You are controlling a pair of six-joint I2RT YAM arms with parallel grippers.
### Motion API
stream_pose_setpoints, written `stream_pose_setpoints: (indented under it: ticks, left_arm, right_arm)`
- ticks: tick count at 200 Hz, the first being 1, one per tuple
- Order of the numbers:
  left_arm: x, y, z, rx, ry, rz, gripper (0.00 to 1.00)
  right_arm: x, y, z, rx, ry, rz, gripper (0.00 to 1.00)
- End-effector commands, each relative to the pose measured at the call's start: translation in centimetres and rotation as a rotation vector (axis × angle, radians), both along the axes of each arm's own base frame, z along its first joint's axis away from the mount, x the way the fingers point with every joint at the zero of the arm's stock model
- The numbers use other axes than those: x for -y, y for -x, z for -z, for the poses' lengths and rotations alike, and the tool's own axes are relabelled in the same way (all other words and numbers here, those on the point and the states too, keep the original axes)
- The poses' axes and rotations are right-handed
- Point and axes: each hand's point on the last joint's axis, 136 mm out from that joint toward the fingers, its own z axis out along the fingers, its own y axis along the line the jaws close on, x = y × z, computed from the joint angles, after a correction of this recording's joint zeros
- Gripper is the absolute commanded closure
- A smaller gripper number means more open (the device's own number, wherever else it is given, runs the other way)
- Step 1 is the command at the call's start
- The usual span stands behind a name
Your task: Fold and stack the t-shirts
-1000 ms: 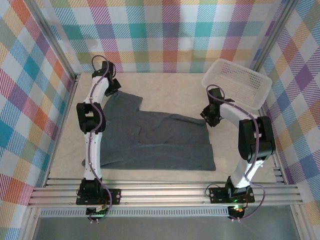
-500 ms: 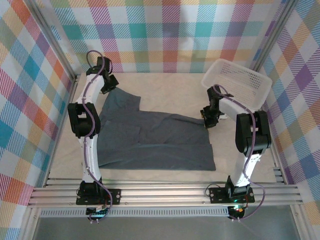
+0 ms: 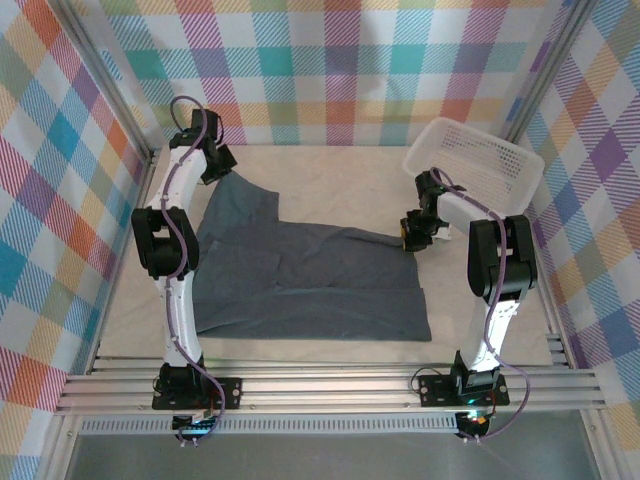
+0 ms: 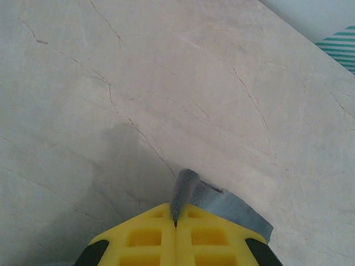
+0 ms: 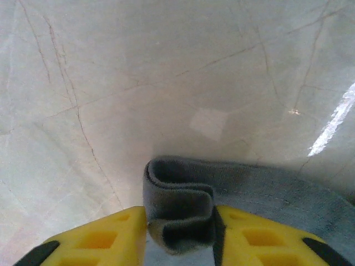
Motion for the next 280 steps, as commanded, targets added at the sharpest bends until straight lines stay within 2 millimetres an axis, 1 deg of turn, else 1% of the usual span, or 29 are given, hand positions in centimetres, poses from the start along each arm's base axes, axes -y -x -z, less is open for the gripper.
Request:
stream_pose_setpoints:
  ticks: [1,21,54,66,75,85,97,112,128,130,142,151,176,203,224,239,261,280]
  left_arm:
    - [0.9,0.0,-2.9,0.059,0.007,0.029,1.0]
    - [1.0,0.1,-3.0,0.06,0.007,0.03,1.0]
    - [1.1,0.6,-3.5,0.057,0.003,0.036,1.0]
    - [1.1,0.8,-3.8,0.056,0.001,0.037,1.0]
    - [1.0,1.1,-4.2,0.058,-0.001,0.035,1.0]
    - [1.0,1.5,-4.8,0.061,-0.003,0.036,1.0]
    - [0.9,2.2,-5.4,0.061,-0.006,0.033,1.0]
    - [0.7,3.5,-6.4,0.063,-0.003,0.026,1.0]
    - [0.5,5.5,-6.7,0.057,0.015,0.014,1.0]
    - [0.5,5.7,-6.9,0.064,0.02,0.012,1.0]
    - [0.2,7.5,-6.5,0.054,0.038,0.002,1.0]
    - [0.0,9.0,-6.6,0.057,0.046,-0.006,1.0]
    - [-1.5,13.4,-6.0,0.048,0.065,-0.053,1.0]
    - [-3.3,18.0,-5.8,0.052,0.056,-0.121,1.0]
    - [-4.0,20.9,-5.7,0.053,0.042,-0.156,1.0]
    - [-5.0,23.0,-5.5,0.043,0.015,-0.201,1.0]
    - [-5.9,25.6,-5.2,0.037,-0.013,-0.25,1.0]
    - [-6.2,27.3,-5.0,0.039,-0.027,-0.281,1.0]
  right_arm:
    - [-0.1,0.4,-0.9,-0.003,-0.025,0.03,0.72]
    - [-0.1,0.8,-0.7,-0.012,-0.027,0.03,0.8]
    - [-0.1,1.0,-0.9,-0.009,-0.028,0.026,0.82]
    - [-0.1,0.9,-1.1,0.002,-0.026,0.021,0.89]
    - [0.0,0.7,-1.6,0.019,-0.018,0.01,0.95]
    - [0.3,0.4,-2.2,0.038,0.0,-0.007,1.0]
    - [0.5,0.1,-3.0,0.067,0.022,-0.04,1.0]
    - [0.6,-0.2,-3.7,0.105,0.041,-0.09,1.0]
    - [0.7,-0.5,-4.3,0.146,0.06,-0.164,1.0]
    - [0.7,-0.5,-4.4,0.151,0.064,-0.174,1.0]
    - [0.8,-0.4,-4.6,0.172,0.084,-0.234,1.0]
    - [1.0,-0.3,-4.8,0.188,0.103,-0.279,1.0]
    - [1.9,0.5,-4.8,0.205,0.159,-0.383,1.0]
    - [2.9,1.6,-4.4,0.223,0.197,-0.444,1.0]
    - [3.3,2.1,-4.3,0.24,0.206,-0.48,1.0]
    - [3.4,2.4,-4.3,0.242,0.209,-0.505,1.0]
    - [3.5,3.3,-3.9,0.226,0.208,-0.521,1.0]
    - [3.3,4.2,-3.6,0.227,0.19,-0.522,1.0]
